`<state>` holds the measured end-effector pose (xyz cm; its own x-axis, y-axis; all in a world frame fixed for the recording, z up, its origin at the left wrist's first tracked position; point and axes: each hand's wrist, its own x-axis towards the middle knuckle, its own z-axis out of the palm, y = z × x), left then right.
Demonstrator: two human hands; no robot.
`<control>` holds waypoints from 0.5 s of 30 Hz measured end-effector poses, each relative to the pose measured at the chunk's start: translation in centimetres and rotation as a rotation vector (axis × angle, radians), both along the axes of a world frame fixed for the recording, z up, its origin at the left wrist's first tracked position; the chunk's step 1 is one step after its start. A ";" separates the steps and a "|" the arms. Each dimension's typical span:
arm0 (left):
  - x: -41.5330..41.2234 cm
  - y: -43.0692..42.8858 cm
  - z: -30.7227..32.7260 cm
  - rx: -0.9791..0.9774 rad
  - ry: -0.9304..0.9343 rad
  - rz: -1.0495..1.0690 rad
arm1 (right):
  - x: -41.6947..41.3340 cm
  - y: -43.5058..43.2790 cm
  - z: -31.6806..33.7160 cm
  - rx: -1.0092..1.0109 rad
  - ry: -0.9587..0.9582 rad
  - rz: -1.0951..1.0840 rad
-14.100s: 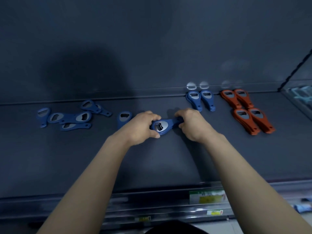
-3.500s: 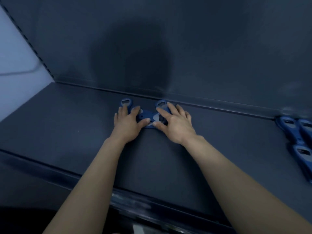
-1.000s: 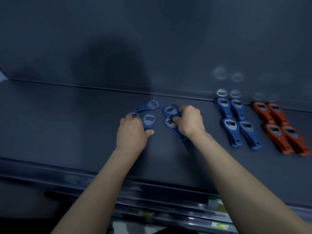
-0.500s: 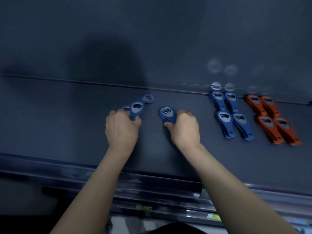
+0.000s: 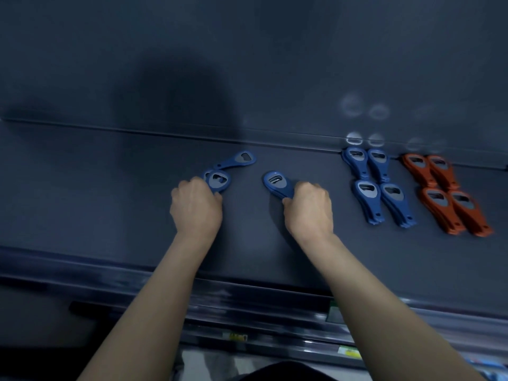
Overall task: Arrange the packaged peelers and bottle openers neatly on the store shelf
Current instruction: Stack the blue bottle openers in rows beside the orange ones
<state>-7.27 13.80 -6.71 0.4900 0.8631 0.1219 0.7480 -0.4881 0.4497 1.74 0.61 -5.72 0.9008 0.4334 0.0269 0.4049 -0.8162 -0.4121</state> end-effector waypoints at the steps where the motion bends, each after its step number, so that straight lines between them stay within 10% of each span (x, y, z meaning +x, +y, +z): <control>1: 0.0 0.1 -0.1 0.002 -0.008 -0.013 | 0.1 0.0 0.0 0.006 -0.002 -0.009; 15: 0.1 0.3 -0.4 0.053 0.016 -0.060 | 0.7 -0.2 -0.4 -0.057 -0.005 -0.070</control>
